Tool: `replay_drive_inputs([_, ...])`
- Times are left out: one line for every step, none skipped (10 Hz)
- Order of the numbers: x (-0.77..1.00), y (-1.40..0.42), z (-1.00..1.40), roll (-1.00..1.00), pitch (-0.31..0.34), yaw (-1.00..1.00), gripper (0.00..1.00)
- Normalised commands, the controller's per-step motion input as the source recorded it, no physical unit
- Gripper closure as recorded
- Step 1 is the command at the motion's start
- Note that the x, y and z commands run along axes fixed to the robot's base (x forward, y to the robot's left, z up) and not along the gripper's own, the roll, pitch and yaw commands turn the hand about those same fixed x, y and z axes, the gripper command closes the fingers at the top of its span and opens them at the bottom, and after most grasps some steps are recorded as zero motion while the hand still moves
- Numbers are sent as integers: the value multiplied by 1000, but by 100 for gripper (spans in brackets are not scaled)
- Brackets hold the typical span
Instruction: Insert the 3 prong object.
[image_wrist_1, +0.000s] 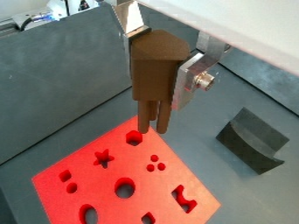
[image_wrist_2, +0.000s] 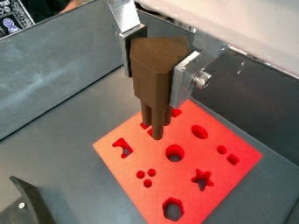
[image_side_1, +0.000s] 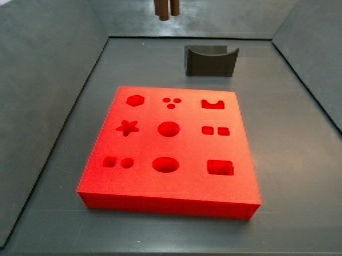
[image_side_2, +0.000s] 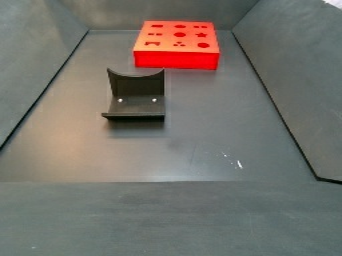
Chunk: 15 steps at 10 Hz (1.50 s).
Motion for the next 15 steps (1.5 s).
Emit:
replay_drive_inputs([303,0,-60,0,20,34,100])
replay_drive_inputs([520,183,-206,0,70,66,100])
replay_drive_inputs([734,280,-351,-61,139,89,100])
replay_drive_inputs([777,237,-474,-103,227,40,100])
replay_drive_inputs([414,74,-291,0,153,0,100])
replay_drive_inputs([297,60,-417,-26,319,-71,100])
replay_drive_inputs([523,11,-326,-19,387,-49,100])
replay_drive_inputs([503,0,-437,0,321,-26,100])
replay_drive_inputs([440,0,-546,81,236,-20,100])
replay_drive_inputs([263,0,-589,194,141,-14,100])
replay_drive_inputs([191,0,-611,184,134,0,100])
replay_drive_inputs([160,0,-609,187,123,0,100])
replay_drive_inputs([74,6,-626,181,64,0,100])
replay_drive_inputs([0,31,-614,114,1,-6,100])
replay_drive_inputs([-386,154,-220,-67,-267,-94,100])
